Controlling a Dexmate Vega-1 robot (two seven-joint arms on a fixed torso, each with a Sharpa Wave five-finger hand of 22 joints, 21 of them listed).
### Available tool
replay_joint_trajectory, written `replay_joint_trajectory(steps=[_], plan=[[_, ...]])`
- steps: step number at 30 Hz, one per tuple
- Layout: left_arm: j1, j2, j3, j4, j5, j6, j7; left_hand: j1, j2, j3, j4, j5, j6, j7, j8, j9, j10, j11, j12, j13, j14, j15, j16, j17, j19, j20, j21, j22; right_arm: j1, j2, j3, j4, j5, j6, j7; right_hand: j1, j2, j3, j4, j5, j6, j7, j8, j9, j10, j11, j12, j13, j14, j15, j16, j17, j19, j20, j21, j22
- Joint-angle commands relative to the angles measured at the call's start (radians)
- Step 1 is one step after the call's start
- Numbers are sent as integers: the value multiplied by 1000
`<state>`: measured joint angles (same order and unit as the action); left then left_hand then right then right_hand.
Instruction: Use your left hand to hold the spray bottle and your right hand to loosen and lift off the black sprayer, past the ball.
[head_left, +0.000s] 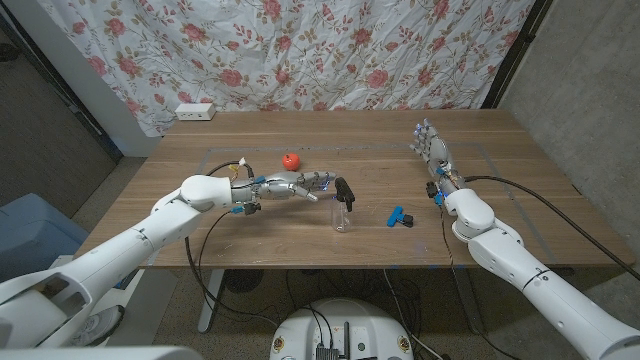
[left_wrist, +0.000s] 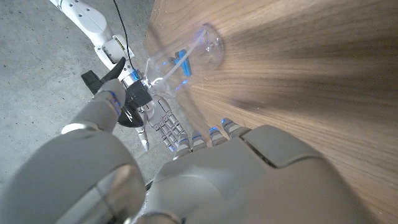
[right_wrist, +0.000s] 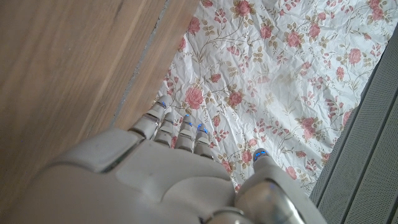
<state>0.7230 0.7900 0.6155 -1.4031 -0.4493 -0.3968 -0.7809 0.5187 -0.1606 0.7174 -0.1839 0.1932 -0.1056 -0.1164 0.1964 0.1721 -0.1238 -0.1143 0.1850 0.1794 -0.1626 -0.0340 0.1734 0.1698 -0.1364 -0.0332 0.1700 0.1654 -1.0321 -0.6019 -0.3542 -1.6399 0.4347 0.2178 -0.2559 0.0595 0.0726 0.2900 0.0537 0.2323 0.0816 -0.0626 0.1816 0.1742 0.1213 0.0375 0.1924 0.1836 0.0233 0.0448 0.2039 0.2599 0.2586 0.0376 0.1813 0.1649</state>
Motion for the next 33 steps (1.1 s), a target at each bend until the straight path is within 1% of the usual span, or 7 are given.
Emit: replay_joint_trajectory(steps=[1,2,4,5,8,23,33], plan=[[-21,-8,24,24,87,-59,20,15,-4,-9,-1,7,4,-1,6,4,-16,7,2,1,-43,-28,0,2,-36,-70,-3,2,-20,-6,9,-25,-10,-11,-22,2,-1,-4,-3,-6,-3,2,3,3,0,-1,1,4,2,5,5,1,4,-3,6,2],[-21,-13,26,29,84,-62,19,21,-5,-11,0,9,8,-9,7,4,-16,0,3,1,-46,-33,0,2,-47,-77,-1,2,-20,-4,9,-21,-11,-6,-22,1,-1,-4,-3,-6,-3,2,3,3,-1,-1,1,4,1,6,5,1,5,-3,6,2],[-21,-23,28,42,81,-73,22,31,-1,-12,-1,2,3,1,6,4,-20,9,4,1,-50,-24,3,2,-54,-62,4,2,-21,0,9,-17,-10,-2,-23,0,-2,-5,-2,-6,-4,2,3,3,0,-1,1,4,2,4,5,1,5,-3,6,2],[-26,-26,32,47,84,-77,18,35,-1,-13,-1,1,6,-9,7,4,-20,2,5,1,-50,-31,4,2,-55,-70,6,2,-21,0,9,-17,-10,-3,-24,0,-2,-5,-2,-6,-4,2,3,3,0,0,1,4,2,5,6,1,5,-3,6,2],[-35,-38,39,65,85,-88,11,42,-1,-15,-1,0,4,-11,7,4,-23,2,5,1,-51,-33,5,2,-57,-71,8,2,-22,-3,10,-19,-11,-8,-24,-1,-2,-5,-3,-7,-4,2,3,3,-1,0,1,4,2,7,6,0,5,-3,6,2],[-70,-103,72,158,84,-137,-16,54,-8,-27,1,11,-7,-14,4,4,-19,-4,8,1,-38,-45,10,2,-56,-72,11,2,-40,-12,27,-39,-12,-17,-43,-3,-2,-4,-4,-7,-7,2,3,3,-1,0,1,4,1,6,6,-2,5,-3,5,2],[-82,-138,89,204,70,-146,-39,71,-14,-45,1,22,51,-9,27,4,21,-6,20,1,-6,-57,16,2,-36,-75,17,2,-55,-8,34,-42,-10,-10,-52,-3,-1,-3,-5,-8,-9,2,3,3,-2,1,1,4,1,8,6,-3,5,-2,5,2]])
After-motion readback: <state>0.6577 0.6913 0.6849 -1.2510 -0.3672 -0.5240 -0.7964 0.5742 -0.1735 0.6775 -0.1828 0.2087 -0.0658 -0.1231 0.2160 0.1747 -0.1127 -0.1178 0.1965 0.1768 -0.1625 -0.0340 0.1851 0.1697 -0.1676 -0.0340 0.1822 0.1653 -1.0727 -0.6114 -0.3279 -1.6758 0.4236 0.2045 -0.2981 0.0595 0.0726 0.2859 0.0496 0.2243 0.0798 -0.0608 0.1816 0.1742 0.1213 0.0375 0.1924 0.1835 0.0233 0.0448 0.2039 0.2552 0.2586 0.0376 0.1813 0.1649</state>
